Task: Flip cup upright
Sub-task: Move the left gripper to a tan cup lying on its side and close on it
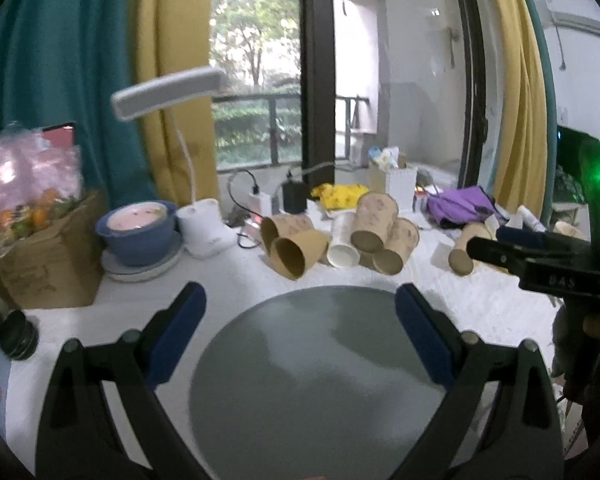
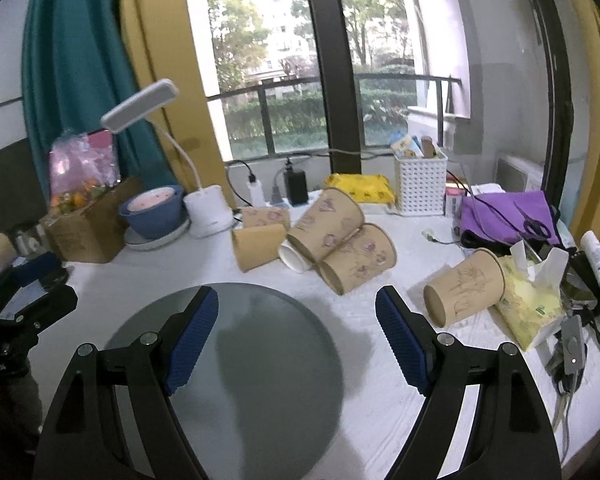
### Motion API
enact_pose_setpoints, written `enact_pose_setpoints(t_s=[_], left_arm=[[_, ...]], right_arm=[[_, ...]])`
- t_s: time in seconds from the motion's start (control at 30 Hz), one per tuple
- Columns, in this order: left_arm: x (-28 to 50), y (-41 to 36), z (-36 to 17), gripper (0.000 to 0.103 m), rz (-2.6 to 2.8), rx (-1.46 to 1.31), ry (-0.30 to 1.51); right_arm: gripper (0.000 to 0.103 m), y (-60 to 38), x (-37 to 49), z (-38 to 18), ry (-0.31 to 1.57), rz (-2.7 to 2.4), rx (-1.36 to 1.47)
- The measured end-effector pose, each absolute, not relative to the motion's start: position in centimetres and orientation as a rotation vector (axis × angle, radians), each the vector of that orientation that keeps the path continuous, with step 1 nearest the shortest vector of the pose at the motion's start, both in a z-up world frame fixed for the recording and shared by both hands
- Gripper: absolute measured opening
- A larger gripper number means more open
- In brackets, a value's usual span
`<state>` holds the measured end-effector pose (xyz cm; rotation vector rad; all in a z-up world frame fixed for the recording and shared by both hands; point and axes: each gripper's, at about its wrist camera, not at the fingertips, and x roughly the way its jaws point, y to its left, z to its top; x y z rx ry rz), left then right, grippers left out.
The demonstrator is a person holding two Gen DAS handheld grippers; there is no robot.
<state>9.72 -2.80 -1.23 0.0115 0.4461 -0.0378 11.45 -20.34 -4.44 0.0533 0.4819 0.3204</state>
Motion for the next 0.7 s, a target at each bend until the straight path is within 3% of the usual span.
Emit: enact_pose_setpoints(t_s=[0.7], left_arm=[[26.0,-9.2,-4.2,0.097,-0.174,0.110,0.652]], right_arm=[[0.084,-24.5,22.9,-7.6,0.530,0.253,-0.033]])
